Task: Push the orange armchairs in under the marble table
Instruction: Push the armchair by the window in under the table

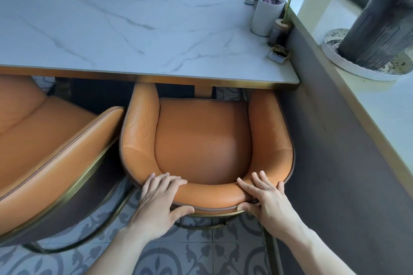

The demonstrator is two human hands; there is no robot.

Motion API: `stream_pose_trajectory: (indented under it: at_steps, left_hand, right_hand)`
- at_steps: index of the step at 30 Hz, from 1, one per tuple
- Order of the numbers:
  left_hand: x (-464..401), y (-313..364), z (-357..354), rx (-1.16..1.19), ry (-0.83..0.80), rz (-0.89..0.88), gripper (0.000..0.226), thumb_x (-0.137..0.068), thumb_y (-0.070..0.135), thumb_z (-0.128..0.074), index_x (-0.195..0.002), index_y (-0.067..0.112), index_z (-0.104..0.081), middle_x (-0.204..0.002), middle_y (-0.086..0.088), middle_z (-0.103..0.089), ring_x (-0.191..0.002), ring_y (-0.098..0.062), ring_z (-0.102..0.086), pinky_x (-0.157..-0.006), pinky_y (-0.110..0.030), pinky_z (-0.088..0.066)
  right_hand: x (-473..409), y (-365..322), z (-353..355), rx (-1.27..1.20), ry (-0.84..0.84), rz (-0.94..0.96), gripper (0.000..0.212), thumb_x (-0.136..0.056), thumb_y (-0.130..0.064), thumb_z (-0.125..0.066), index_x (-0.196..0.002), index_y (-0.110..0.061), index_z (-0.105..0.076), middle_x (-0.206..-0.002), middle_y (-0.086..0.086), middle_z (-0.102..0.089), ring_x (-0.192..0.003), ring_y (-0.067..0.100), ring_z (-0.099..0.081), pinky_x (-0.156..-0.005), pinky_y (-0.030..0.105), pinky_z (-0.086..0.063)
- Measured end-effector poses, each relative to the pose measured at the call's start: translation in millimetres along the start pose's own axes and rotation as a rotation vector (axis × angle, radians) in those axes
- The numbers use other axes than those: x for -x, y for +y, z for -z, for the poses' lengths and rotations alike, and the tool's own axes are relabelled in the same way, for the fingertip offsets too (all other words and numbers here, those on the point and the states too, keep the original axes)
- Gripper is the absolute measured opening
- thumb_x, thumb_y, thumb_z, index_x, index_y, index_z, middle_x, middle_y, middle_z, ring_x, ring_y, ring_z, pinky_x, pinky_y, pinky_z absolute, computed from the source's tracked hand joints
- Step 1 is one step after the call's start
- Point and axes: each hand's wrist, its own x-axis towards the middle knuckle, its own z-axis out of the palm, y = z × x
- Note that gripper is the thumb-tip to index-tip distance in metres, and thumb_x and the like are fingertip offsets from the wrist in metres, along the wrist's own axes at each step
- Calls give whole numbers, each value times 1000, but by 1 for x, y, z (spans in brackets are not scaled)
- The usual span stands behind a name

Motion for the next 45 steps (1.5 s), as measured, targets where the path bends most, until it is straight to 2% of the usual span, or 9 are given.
stream_pose_trajectory:
  at_steps: [8,15,20,23,27,30,34,39,45]
  left_hand:
    - [-2,-1,1,16,-22,6,87,-75,91,-12,-142,40,-33,-145,21,-35,-144,-10,-12,-118,-38,8]
    - [-3,-3,1,8,-32,-1,88,-75,90,-11,-141,38,-34,-145,18,-36,-143,-13,-14,-119,-40,6]
    - [-3,-2,4,27,-64,10,81,-80,86,-22,-143,36,-33,-146,16,-35,-142,-15,-13,-118,-41,7]
    - [-5,-3,9,40,-139,6,79,-83,81,-29,-146,34,-27,-149,13,-31,-144,-17,-8,-117,-41,10]
    - [-12,-5,27,81,-388,21,83,-85,78,-33,-152,35,-13,-160,11,-12,-147,-15,6,-117,-41,14]
    - [-22,-10,56,86,-520,7,81,-87,78,-33,-154,35,-16,-162,9,-14,-148,-15,-3,-120,-40,0]
    - [-21,-11,99,79,-501,-23,75,-88,76,-36,-150,35,-27,-152,9,-35,-138,-16,-30,-112,-38,-27]
    - [4,-16,143,97,-459,-40,77,-85,77,-39,-150,37,-25,-151,8,-37,-137,-17,-34,-109,-38,-31]
    - [46,-36,193,62,-391,-74,79,-87,75,-41,-153,36,-19,-156,8,-30,-142,-18,-26,-114,-39,-26]
  right_hand:
    - [2,-1,-2,-11,14,-5,77,-86,-80,-24,-150,-40,-35,-156,11,-38,-150,31,-13,-107,66,-24]
    - [4,-2,-4,-2,29,-32,71,-88,-77,-32,-150,-41,-34,-158,9,-34,-151,27,-8,-110,69,-20]
    - [5,-13,7,13,-53,-118,69,-89,-73,-41,-151,-45,-29,-163,2,-24,-151,21,1,-115,60,-16]
    - [2,-30,18,90,-136,-200,68,-92,-62,-52,-152,-47,-23,-164,-1,-18,-151,20,1,-117,53,-15]
    - [-5,-68,38,195,-229,-319,69,-94,-54,-56,-153,-36,-25,-154,4,-32,-145,24,-19,-114,47,-22]
    - [-6,-100,49,116,-226,-363,69,-93,-59,-53,-153,-36,-27,-152,2,-38,-146,23,-22,-116,48,-22]
    - [5,-131,67,56,-184,-401,76,-88,-72,-46,-152,-37,-28,-150,-1,-41,-142,20,-28,-115,49,-26]
    - [29,-173,100,48,-125,-420,76,-88,-72,-47,-153,-35,-29,-152,-1,-39,-143,17,-27,-114,46,-23]
    - [60,-235,114,38,-73,-436,79,-88,-75,-45,-154,-36,-26,-158,4,-30,-148,22,-17,-117,48,-19]
